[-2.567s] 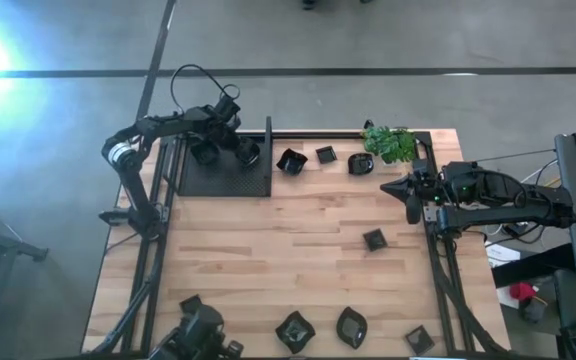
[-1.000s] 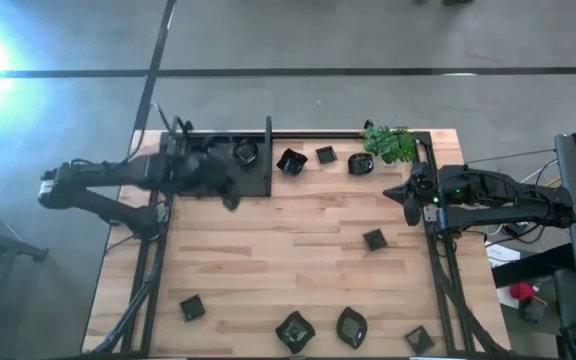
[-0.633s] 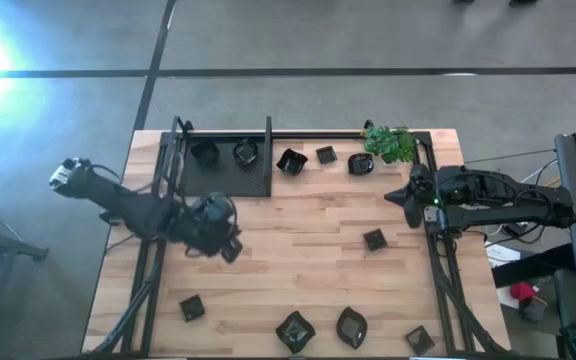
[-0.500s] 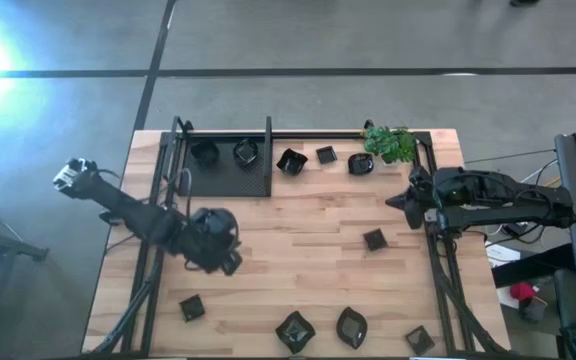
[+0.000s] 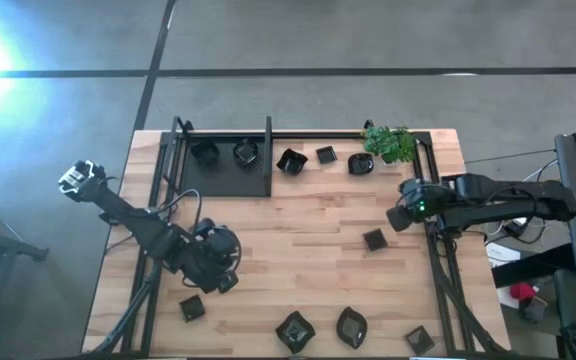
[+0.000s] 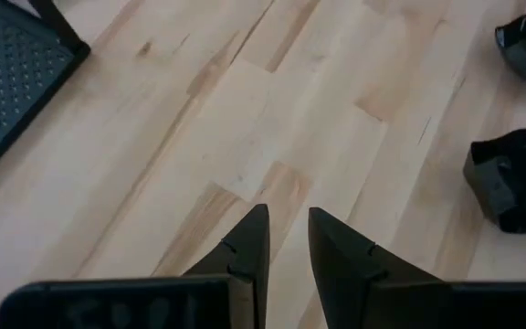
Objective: Pick & Place Mini shaped plates
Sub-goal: Put the black square plate on the shelf
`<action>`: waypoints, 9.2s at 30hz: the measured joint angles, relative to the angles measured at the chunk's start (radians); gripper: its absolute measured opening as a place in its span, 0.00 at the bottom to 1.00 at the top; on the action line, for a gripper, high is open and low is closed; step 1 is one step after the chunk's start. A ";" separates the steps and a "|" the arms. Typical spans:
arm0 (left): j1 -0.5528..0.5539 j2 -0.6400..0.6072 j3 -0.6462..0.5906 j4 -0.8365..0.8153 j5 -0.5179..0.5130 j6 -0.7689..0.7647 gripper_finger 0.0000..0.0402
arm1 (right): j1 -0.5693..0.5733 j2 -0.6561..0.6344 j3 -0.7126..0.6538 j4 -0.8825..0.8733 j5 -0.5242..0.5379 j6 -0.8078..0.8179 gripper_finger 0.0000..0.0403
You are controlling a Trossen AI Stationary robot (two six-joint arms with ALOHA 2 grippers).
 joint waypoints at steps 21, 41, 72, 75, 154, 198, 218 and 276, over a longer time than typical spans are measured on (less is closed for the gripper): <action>0.000 -0.028 0.000 0.000 -0.023 0.156 0.18 | -0.001 0.272 0.000 0.016 -0.116 0.074 0.02; 0.000 -0.028 0.000 0.000 -0.026 0.203 0.18 | -0.001 0.500 -0.004 0.121 -0.062 0.065 0.25; 0.000 -0.028 0.000 0.000 -0.020 0.201 0.18 | -0.001 0.733 -0.002 0.307 -0.175 -0.031 0.10; 0.000 -0.028 0.000 0.000 -0.020 0.205 0.18 | -0.001 0.725 0.005 0.307 -0.171 -0.038 0.04; 0.369 0.145 0.000 0.670 -0.247 0.659 0.18 | 0.082 0.926 0.826 0.338 0.212 -0.723 0.02; 0.384 0.106 0.000 0.613 -0.198 0.536 0.00 | 0.083 0.813 0.895 0.291 0.127 -0.685 0.27; 0.400 -0.176 0.000 -0.166 -0.442 -0.207 0.00 | 0.096 0.612 0.893 0.224 0.102 -0.690 0.22; 0.995 -0.288 -0.921 0.918 -0.020 -0.206 0.00 | 0.095 0.610 0.893 0.220 0.104 -0.676 0.17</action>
